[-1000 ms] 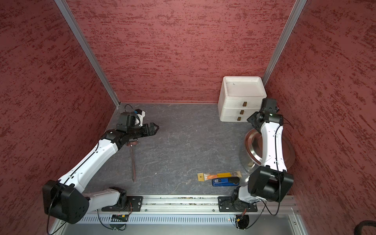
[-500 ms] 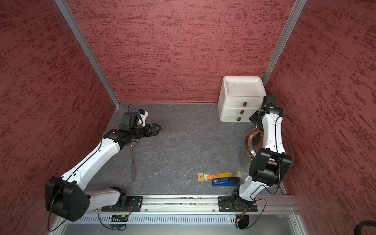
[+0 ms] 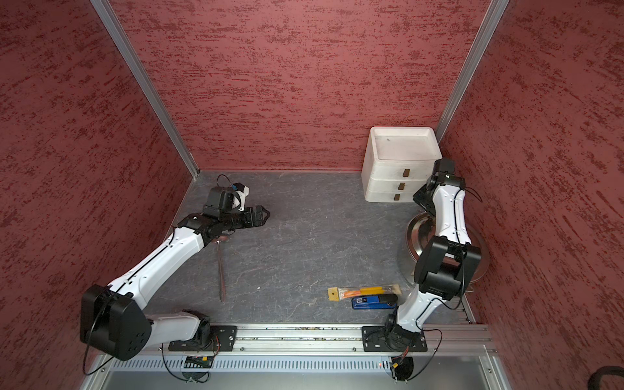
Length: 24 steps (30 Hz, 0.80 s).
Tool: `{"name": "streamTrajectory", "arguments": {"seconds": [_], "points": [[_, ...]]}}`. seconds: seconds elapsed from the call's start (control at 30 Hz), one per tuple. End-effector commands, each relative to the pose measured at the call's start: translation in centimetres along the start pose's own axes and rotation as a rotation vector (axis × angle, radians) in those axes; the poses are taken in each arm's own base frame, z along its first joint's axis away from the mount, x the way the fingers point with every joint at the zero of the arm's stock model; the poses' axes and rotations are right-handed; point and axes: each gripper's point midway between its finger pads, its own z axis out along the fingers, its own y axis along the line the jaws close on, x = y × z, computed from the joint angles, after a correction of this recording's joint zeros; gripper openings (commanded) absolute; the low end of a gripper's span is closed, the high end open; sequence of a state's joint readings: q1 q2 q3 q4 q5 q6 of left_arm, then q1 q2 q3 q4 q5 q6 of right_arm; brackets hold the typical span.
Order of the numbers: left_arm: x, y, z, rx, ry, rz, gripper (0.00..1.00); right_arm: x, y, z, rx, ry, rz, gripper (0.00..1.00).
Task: Stir the soup with a spoon
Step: Pick up the pan from the center of the board.
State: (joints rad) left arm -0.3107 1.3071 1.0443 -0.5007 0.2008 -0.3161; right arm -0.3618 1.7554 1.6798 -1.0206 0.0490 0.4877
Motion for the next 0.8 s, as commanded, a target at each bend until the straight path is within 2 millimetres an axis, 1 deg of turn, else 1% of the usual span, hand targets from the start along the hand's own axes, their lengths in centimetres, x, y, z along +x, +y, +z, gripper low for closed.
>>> {"name": "streamTrajectory", "arguments": {"seconds": [0.0,0.07,0.17,0.3,0.4,0.47,0.53,0.6,0.67,0.77], "points": [[-1.2,-0.6,-0.5,0.0,-0.031,0.035,1.0,-1.0,-0.4,0.2,0.03,-0.035,-0.022,0.47],[-1.2,-0.6,-0.7,-0.005,-0.031,0.04,1.0,-1.0,-0.7,0.6,0.046,-0.035,-0.037,0.47],[-1.3,-0.7,-1.0,-0.011,-0.035,0.049,1.0,-1.4,-0.4,1.1,0.041,-0.04,-0.057,0.46],[-1.3,-0.7,-1.4,-0.016,-0.042,0.054,1.0,-2.2,0.1,1.5,0.038,-0.05,-0.073,0.42],[-1.3,-0.7,-1.5,-0.022,-0.047,0.054,1.0,-2.3,0.3,1.7,0.033,-0.049,-0.076,0.38],[-1.2,-0.7,-1.5,-0.025,-0.047,0.055,1.0,-2.2,0.3,1.9,0.031,-0.043,-0.077,0.33],[-1.4,-0.8,-1.6,-0.027,-0.05,0.056,1.0,-2.0,0.4,1.7,0.026,-0.042,-0.084,0.26],[-1.5,-0.9,-1.7,-0.028,-0.055,0.059,1.0,-1.9,0.3,1.3,0.022,-0.047,-0.096,0.2],[-1.7,-1.0,-1.7,-0.027,-0.061,0.062,1.0,-1.8,0.2,0.7,0.019,-0.055,-0.115,0.12],[-1.9,-1.1,-1.7,-0.03,-0.074,0.071,1.0,-1.5,0.1,0.1,0.01,-0.069,-0.178,0.05]]}}
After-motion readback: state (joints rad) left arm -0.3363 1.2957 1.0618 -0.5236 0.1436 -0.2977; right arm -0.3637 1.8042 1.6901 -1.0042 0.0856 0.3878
